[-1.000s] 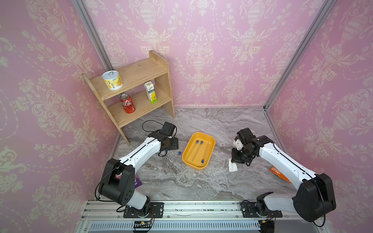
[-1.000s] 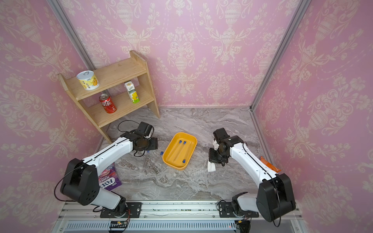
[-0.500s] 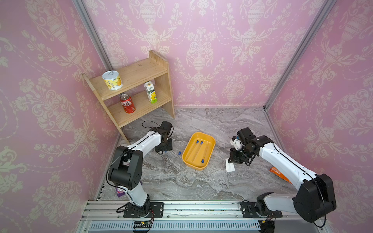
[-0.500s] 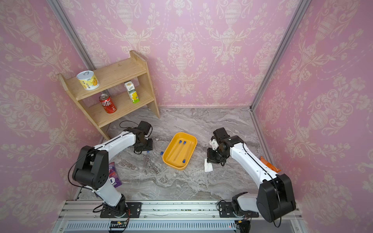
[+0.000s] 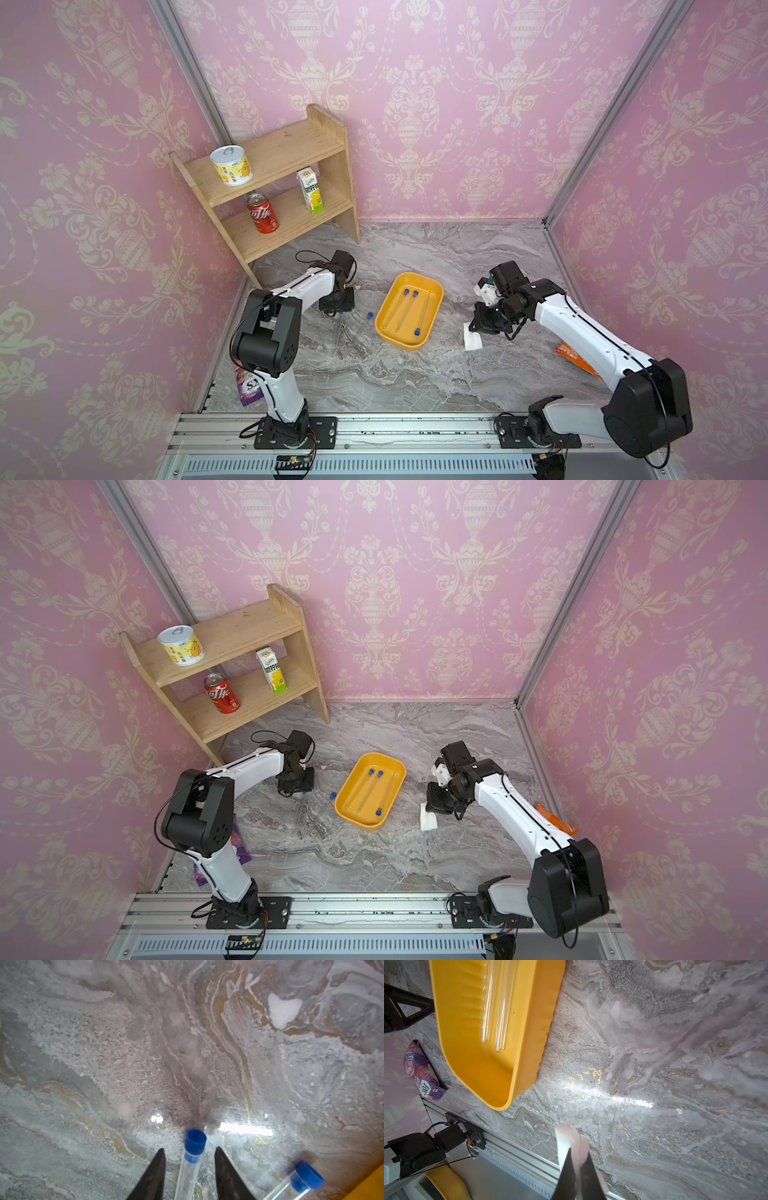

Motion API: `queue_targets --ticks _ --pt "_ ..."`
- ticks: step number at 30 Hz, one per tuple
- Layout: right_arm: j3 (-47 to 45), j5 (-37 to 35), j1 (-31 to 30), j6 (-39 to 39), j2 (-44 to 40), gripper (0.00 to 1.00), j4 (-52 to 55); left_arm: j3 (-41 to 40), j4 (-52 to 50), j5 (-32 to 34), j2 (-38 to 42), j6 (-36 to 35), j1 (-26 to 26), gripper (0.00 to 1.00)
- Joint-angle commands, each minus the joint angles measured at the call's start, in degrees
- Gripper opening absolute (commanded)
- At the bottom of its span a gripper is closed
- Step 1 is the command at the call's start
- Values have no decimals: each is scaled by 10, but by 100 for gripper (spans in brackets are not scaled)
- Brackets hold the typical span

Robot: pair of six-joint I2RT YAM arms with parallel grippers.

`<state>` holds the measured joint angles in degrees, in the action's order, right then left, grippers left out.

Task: Wipe the exteriors of test tubes
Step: Pick up the test tube at the center of the board.

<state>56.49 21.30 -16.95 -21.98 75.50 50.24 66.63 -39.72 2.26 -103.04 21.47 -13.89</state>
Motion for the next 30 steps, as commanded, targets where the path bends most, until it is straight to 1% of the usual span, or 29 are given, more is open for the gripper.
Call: queue_targets --ticks 1,10,17,22,30 --pt "-8 11 4 17 -9 0 6 14 3 -13 -18 -13 6 37" --pt "-15 8 11 18 -15 0 7 22 1 -21 -36 -15 6 35" --pt "-19 11 15 20 -12 0 2 17 -5 -24 -38 -11 6 28" --pt "-21 14 17 20 -12 0 -3 14 -12 -24 -34 -11 7 26" --pt "-27 16 17 20 -9 0 -9 16 -28 -22 -33 -14 6 26"
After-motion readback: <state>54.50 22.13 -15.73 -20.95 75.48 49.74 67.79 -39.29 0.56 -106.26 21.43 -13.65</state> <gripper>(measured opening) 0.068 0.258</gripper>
